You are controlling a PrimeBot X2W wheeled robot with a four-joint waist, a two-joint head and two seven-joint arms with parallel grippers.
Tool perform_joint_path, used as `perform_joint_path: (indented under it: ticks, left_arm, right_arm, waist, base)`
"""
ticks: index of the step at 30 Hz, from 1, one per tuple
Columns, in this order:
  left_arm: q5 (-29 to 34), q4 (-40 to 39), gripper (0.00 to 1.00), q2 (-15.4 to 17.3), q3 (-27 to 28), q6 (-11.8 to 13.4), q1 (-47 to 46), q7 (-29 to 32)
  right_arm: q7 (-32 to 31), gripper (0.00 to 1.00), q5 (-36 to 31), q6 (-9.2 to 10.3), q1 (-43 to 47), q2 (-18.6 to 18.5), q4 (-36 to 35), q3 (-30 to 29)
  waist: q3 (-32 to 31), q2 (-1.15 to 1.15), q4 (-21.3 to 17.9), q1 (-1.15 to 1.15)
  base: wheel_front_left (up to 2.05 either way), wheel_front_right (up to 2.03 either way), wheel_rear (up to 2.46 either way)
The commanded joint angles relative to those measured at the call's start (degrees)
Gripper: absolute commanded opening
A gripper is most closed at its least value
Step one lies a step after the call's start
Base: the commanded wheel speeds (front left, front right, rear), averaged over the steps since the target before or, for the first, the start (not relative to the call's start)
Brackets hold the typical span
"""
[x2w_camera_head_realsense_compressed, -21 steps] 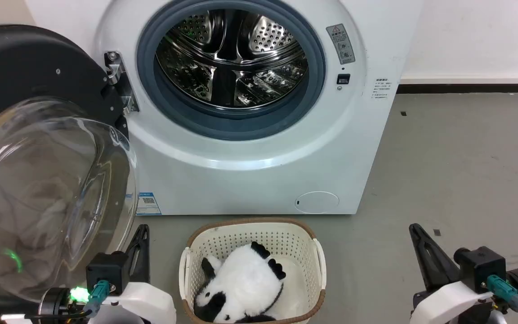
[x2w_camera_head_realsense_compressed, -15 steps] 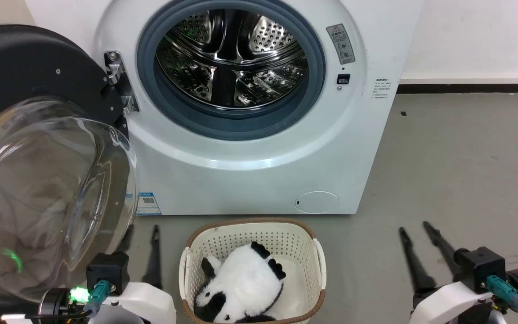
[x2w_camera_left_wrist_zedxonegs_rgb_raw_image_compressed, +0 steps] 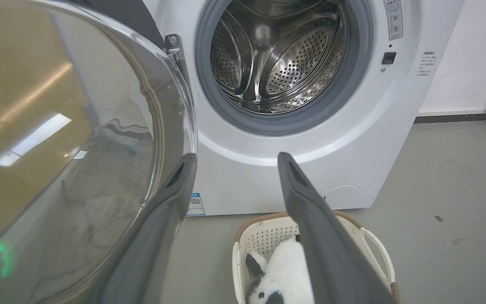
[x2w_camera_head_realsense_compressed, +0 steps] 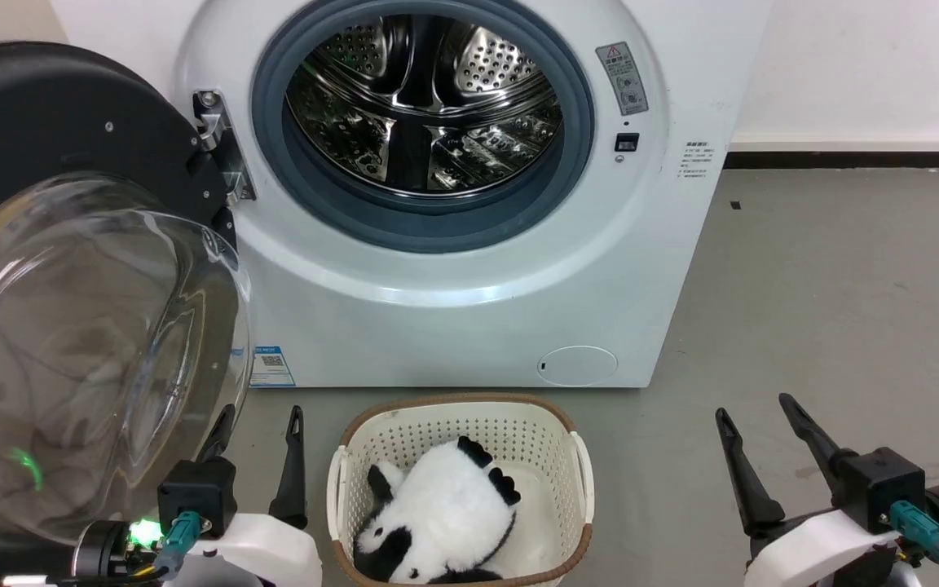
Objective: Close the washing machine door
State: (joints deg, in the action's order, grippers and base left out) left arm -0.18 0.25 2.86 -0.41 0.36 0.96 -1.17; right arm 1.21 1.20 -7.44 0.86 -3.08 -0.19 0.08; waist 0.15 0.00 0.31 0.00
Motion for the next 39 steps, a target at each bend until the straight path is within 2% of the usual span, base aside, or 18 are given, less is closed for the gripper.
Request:
perform_joint_path:
  ticks: [1, 16, 39]
  left_arm:
    - [-0.14, -0.19, 1.00, 0.01, -0.01, 0.17, 0.49, -0.66]
    - [-0.25, -0.60, 1.00, 0.02, -0.27, 0.30, 1.15, -2.46]
    - [-0.37, -1.38, 1.00, 0.02, -0.69, 0.44, 2.15, -5.09]
  right_arm:
    - [0.63, 1.00, 0.55, -0.01, 0.38, 0.02, -0.38, -0.14]
    - [2.42, 1.00, 1.53, -0.01, 0.81, 0.05, -1.13, 0.00]
    - [5.05, 1.00, 2.99, -0.02, 1.61, 0.09, -1.98, 0.95]
  waist:
    - [0.00, 0.00, 0.11, 0.00]
    - [-0.05, 0.00, 2.57, 0.00]
    - [-0.30, 0.00, 9.63, 0.00]
  base:
    - [0.00, 0.00, 0.00]
    - [0.00, 0.00, 0.00]
    - [0.00, 0.00, 0.00]
